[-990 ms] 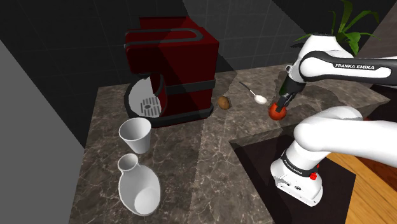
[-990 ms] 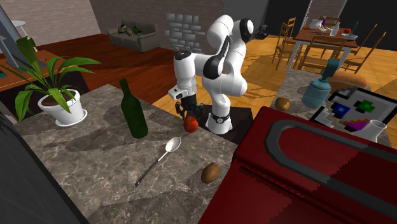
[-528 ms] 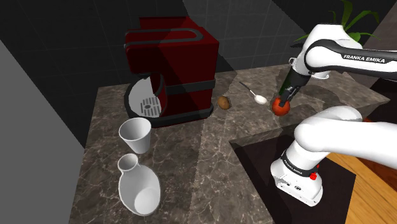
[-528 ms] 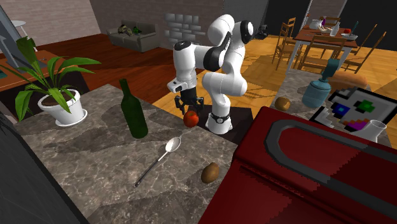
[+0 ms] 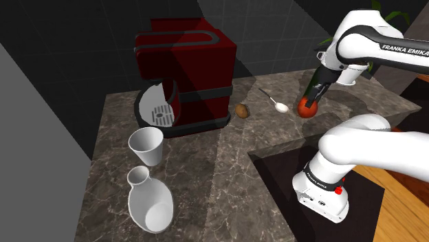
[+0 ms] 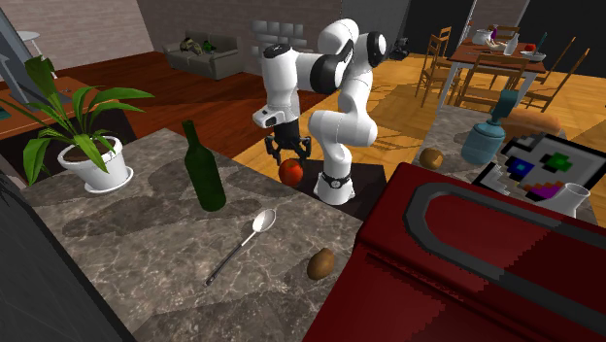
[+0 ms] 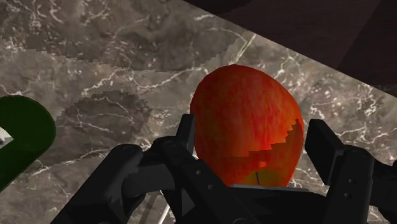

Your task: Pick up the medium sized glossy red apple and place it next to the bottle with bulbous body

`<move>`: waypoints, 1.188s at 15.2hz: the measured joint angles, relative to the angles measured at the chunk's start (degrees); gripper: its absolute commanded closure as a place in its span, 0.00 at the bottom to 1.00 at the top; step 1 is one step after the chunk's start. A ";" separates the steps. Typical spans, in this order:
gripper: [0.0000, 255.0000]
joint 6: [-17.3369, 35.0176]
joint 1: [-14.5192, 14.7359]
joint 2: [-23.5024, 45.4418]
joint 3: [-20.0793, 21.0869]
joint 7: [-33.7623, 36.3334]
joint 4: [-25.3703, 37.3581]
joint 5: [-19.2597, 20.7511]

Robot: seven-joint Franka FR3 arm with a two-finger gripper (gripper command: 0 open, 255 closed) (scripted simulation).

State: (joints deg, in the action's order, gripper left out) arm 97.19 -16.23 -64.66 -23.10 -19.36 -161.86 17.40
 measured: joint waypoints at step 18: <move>1.00 -11.91 2.45 2.52 4.32 0.27 14.58 -4.42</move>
State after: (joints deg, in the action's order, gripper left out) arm 85.28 -13.77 -62.14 -18.78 -19.09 -147.28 12.98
